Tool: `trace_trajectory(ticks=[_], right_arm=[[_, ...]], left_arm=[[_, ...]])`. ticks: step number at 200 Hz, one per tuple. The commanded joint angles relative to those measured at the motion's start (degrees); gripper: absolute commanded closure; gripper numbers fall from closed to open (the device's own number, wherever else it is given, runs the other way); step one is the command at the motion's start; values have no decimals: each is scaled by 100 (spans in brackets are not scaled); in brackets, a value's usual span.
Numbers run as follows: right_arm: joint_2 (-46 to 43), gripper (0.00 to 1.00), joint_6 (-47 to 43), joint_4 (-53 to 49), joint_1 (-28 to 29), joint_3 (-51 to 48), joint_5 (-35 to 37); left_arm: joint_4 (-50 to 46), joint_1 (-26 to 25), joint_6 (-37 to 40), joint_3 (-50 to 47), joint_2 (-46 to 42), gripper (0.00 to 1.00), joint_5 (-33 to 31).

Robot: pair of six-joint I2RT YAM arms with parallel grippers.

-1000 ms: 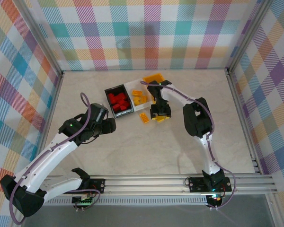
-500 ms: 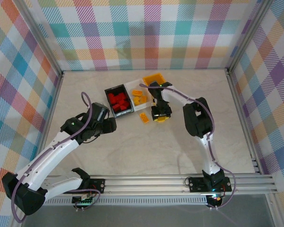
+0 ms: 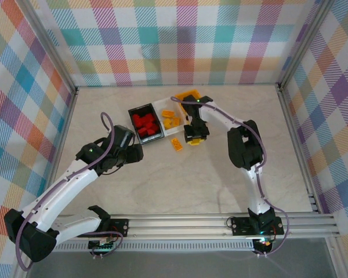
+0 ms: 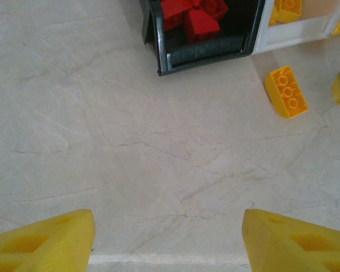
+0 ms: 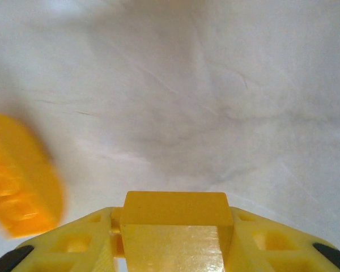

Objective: Sort the legos into containers by color

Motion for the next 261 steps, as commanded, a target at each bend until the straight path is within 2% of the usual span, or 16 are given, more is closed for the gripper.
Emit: trace_trajectory(ticks=[1, 39, 78, 108, 142, 186, 219, 261], right_arm=[[-291, 57, 329, -12, -13, 790, -705], [505, 57, 803, 218, -13, 2026, -1331], [1345, 56, 1170, 526, -32, 3198, -1534], [1500, 54, 1370, 1063, -74, 3267, -1600], [1525, 37, 1405, 1477, -117, 3271, -1575], [1214, 35, 1098, 1207, -119, 3216, -1492], [501, 34, 327, 447, -20, 2384, -1106], [-683, 31, -863, 333, 464, 149, -298]], left_arm=[[91, 86, -25, -118, 1, 30, 158], [19, 96, -13, -71, 24, 30, 263], [-210, 109, -74, -181, -202, 30, 321], [-346, 113, -121, -297, -382, 30, 313], [-297, 122, -160, -375, -398, 30, 385], [-101, 131, -125, -261, -156, 30, 449], [85, 131, -134, -247, -45, 30, 469], [339, 181, -268, -345, -10, 29, 552]])
